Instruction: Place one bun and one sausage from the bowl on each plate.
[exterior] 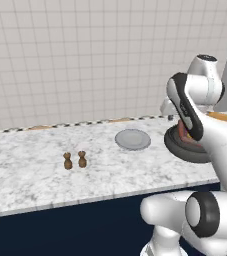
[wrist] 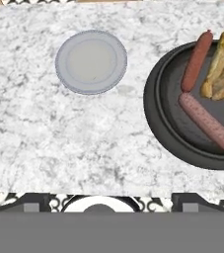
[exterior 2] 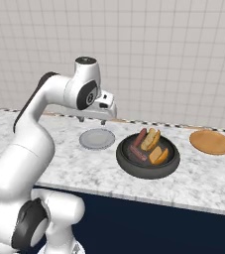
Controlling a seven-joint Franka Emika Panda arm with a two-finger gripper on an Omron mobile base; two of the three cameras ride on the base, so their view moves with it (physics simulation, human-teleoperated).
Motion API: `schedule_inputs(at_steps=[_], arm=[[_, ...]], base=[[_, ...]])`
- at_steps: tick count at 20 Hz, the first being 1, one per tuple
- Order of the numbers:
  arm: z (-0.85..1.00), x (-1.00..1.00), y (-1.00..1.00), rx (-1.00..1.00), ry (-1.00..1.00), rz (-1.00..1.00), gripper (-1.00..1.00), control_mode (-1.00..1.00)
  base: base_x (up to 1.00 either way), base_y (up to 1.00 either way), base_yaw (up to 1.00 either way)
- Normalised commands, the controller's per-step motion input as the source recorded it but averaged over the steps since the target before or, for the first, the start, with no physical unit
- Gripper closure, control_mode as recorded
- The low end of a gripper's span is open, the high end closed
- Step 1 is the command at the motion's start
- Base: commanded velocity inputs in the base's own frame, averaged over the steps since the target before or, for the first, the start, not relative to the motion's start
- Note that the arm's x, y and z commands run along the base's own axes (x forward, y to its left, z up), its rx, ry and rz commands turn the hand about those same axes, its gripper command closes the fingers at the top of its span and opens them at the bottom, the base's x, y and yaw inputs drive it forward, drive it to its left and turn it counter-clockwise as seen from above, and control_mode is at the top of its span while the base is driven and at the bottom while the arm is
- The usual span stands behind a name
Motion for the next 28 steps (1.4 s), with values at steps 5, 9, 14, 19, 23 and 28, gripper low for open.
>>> schedule_inputs(at_steps=[5,9,14,19,23,28], arm=[[-0.26,0.16,-1.0,0.0,0.07,-0.12,-1.0,-1.0],[-0.35,0.23,-1.0,-0.07,0.05,-0.09,-1.0,-1.0],[-0.53,0.3,-0.82,-0.13,0.01,-0.08,-1.0,-1.0],[-0.53,0.44,-0.56,-0.14,0.0,-0.08,-1.0,-1.0],[-0.4,0.32,-0.59,-0.06,0.02,-0.04,-1.0,-1.0],[-0.34,0.15,-0.21,0.0,0.07,0.0,-1.0,-1.0]], base=[[0.0,0.0,0.0],[0.0,0.0,0.0],[0.0,0.0,0.0],[0.0,0.0,0.0],[0.0,0.0,0.0],[0.0,0.0,0.0]])
